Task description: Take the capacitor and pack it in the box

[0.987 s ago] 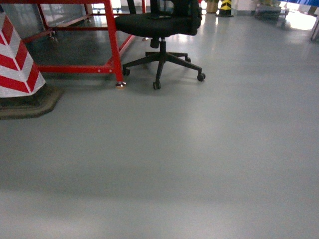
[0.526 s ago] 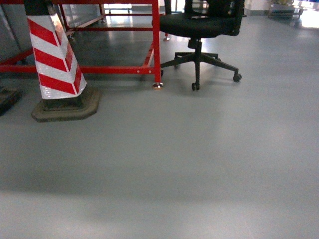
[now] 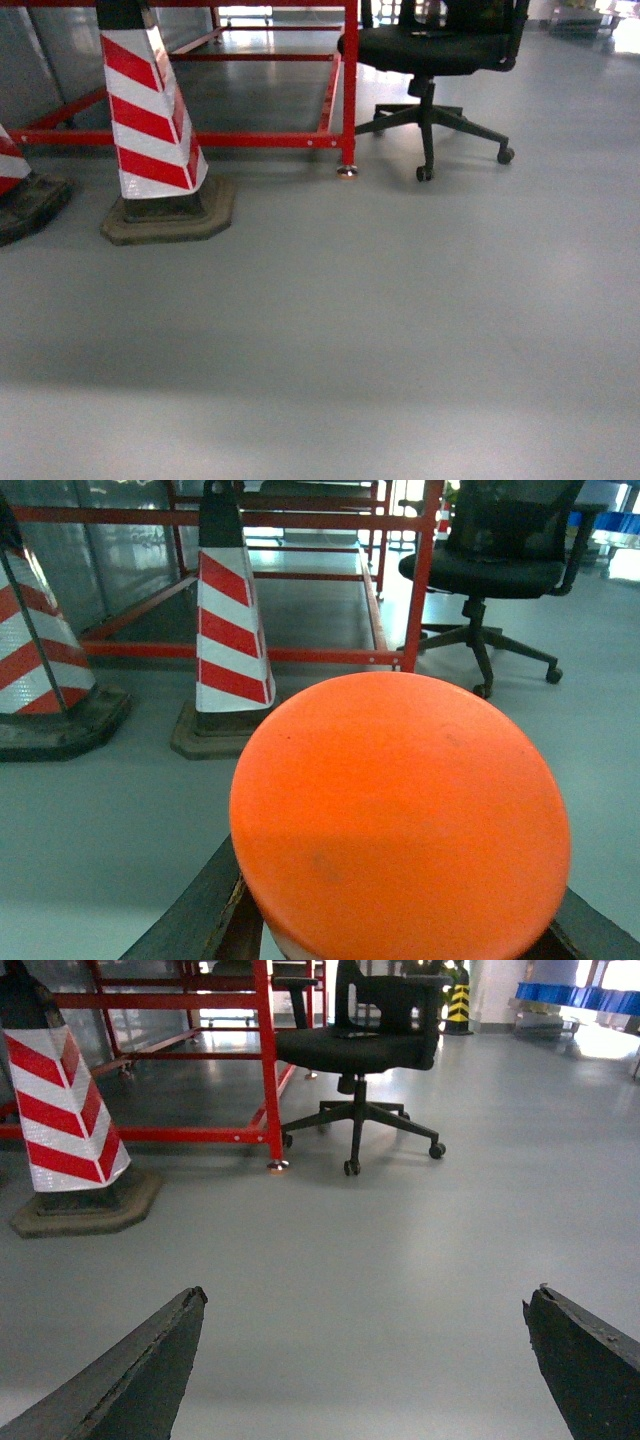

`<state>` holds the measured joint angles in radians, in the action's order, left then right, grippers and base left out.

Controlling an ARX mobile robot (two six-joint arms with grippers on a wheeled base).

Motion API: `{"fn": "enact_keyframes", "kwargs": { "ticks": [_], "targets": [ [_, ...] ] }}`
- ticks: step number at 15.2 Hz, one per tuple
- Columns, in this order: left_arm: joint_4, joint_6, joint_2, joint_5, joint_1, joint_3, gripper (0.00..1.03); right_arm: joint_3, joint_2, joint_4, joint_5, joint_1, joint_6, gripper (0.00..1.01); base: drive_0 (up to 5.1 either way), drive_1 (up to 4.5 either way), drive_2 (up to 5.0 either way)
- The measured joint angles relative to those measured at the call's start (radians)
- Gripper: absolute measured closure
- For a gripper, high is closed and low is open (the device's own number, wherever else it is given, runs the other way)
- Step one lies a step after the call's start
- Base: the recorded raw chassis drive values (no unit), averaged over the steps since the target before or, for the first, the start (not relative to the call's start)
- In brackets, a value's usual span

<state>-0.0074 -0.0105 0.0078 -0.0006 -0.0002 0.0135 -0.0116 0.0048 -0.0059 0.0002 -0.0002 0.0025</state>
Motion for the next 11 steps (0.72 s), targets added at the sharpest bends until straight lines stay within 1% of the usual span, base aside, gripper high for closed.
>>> {"fn": "enact_keyframes", "kwargs": {
  "ticks": [11],
  "targets": [
    [0.002, 0.0, 0.0, 0.0, 0.0, 0.0, 0.58, 0.0, 0.0, 0.003, 0.0, 0.0, 0.0, 0.03, -5.0, 2.43, 2.4]
  ]
}}
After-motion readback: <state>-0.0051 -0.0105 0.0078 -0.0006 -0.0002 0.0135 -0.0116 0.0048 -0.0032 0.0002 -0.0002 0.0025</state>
